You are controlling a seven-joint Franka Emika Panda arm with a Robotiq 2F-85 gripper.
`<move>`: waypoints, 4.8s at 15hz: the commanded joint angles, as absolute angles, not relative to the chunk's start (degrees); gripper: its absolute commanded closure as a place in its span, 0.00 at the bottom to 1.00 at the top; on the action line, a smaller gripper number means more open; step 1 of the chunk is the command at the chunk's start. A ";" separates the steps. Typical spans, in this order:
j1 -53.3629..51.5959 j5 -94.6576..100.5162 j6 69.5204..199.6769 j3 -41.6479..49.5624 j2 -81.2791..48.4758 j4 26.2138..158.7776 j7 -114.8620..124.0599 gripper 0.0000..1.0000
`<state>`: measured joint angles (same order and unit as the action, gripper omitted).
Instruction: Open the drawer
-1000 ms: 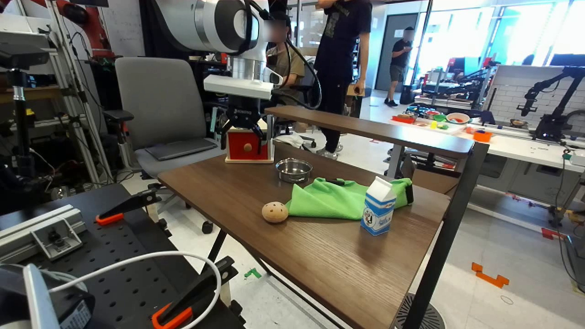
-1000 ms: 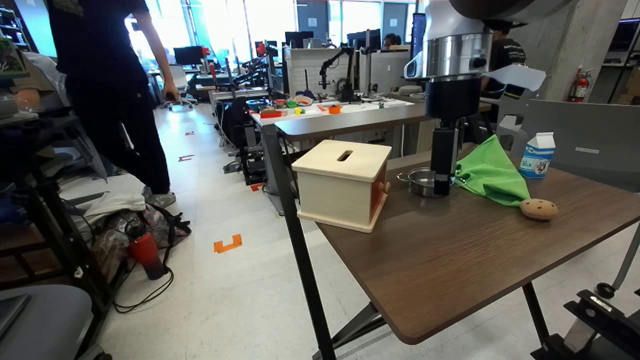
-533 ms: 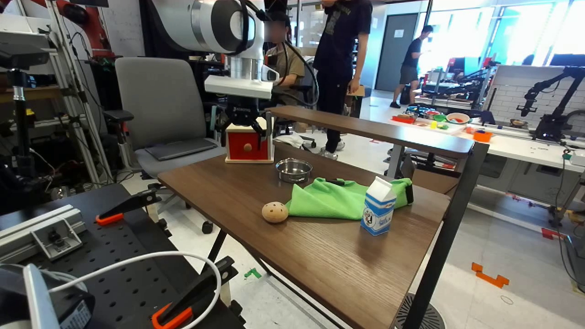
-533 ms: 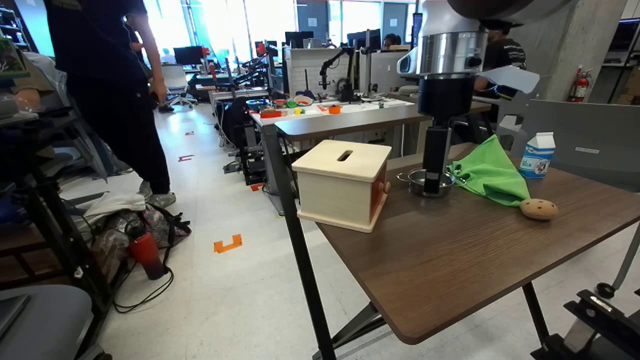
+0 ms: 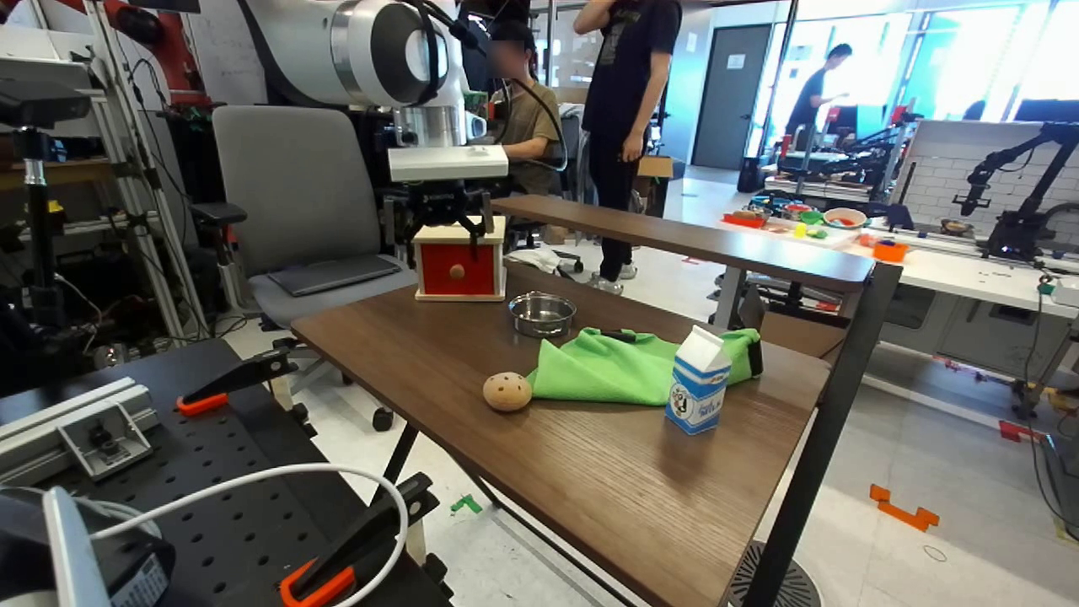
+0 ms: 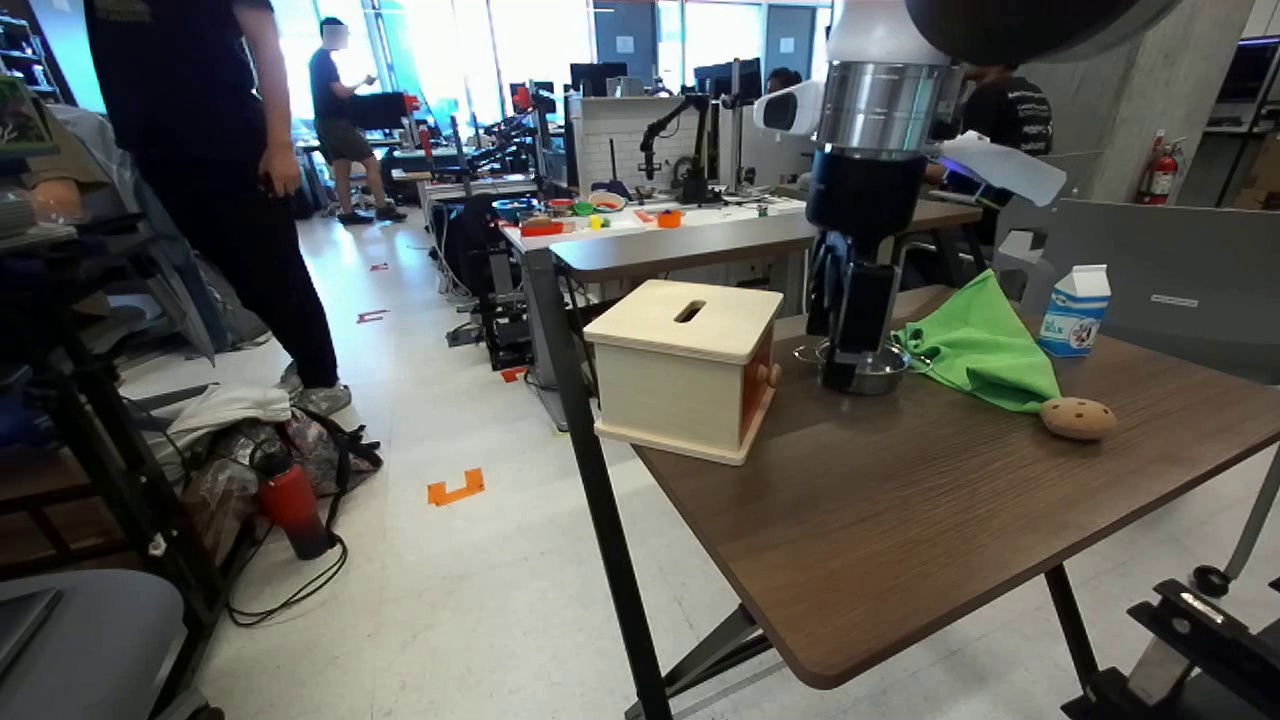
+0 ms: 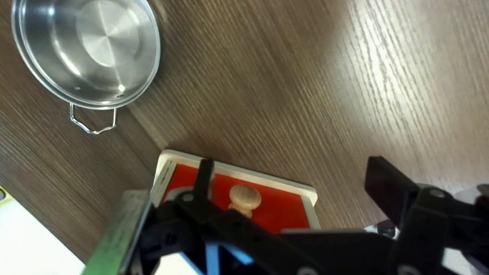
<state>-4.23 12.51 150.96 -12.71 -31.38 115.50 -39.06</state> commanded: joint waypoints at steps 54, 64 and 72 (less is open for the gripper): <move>-4.46 14.20 181.77 -11.47 -38.10 121.73 -13.50 0.28; -1.67 16.25 181.63 -12.88 -39.23 120.07 -18.92 0.93; -0.84 17.63 181.18 -13.61 -39.23 119.34 -21.17 0.36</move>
<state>-2.24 16.49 181.93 -12.13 -38.29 121.06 -19.97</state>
